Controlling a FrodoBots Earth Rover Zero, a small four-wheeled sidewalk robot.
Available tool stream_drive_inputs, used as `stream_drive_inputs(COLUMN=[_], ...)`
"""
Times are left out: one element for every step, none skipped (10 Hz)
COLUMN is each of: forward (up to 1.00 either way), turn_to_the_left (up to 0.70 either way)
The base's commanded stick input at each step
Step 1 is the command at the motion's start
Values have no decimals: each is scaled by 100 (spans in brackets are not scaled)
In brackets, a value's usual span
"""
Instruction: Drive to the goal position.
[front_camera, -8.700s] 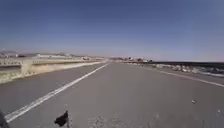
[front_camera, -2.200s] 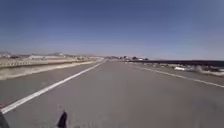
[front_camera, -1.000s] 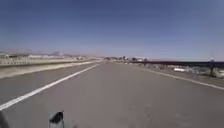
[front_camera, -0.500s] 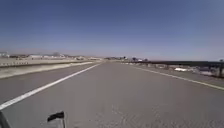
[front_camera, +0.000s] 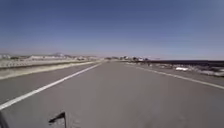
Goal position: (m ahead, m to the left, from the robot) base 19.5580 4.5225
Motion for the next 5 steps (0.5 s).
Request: stream_drive_inputs(forward=[100,100,100,100,100], turn_to_the_left=[0,0,0,0,0])
